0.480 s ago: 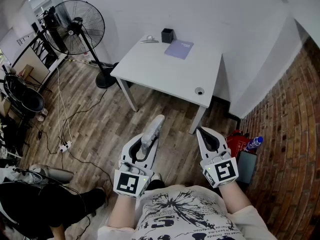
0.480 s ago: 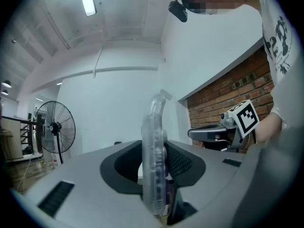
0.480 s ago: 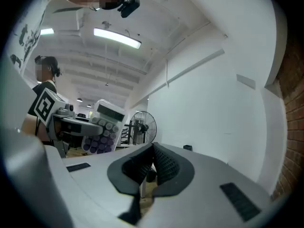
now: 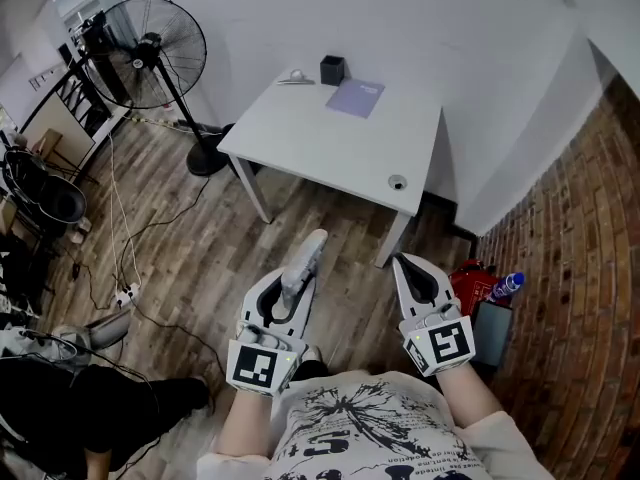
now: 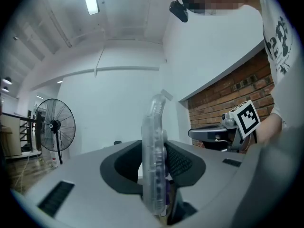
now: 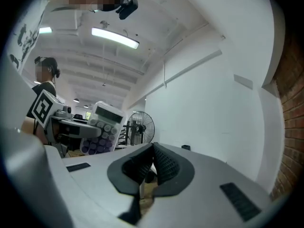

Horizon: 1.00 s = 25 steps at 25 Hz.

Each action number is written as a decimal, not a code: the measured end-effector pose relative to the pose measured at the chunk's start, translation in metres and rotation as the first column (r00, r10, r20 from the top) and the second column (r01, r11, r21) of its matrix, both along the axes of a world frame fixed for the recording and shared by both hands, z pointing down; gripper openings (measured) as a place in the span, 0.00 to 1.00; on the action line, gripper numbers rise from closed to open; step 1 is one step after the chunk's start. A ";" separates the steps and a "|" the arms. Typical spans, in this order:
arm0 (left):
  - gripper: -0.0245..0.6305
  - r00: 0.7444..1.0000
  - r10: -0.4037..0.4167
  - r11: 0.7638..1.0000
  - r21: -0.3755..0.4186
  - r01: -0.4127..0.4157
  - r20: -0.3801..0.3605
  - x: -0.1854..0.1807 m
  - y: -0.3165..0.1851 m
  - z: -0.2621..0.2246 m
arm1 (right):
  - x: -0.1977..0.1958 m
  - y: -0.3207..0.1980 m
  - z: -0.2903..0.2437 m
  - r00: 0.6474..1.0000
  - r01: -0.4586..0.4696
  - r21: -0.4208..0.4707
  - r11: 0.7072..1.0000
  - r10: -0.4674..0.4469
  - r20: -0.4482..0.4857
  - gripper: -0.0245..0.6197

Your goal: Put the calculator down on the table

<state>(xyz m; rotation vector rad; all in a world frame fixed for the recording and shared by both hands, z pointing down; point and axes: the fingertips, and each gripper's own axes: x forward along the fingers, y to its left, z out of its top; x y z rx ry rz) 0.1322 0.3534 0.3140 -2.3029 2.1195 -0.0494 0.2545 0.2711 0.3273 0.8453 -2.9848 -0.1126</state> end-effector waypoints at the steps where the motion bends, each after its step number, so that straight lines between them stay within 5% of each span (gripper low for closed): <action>1: 0.25 1.000 0.002 1.000 0.005 -0.002 -0.006 -0.003 -0.002 0.000 | -0.003 -0.002 0.001 1.000 -0.007 -0.002 1.000 0.007 -0.001 0.06; 12: 0.25 0.997 0.066 0.998 0.026 -0.065 -0.042 -0.115 -0.032 0.006 | -0.106 -0.039 0.010 0.994 -0.106 -0.002 0.994 0.106 0.003 0.06; 16: 0.25 0.997 0.080 0.995 -0.057 -0.082 -0.021 -0.152 -0.043 0.022 | -0.139 -0.055 0.008 0.992 -0.127 -0.014 0.992 0.127 0.018 0.06; 25: 0.25 0.999 0.039 0.994 -0.099 -0.042 -0.028 -0.208 -0.123 0.044 | -0.190 -0.148 0.033 0.991 -0.129 -0.057 0.990 0.130 0.023 0.06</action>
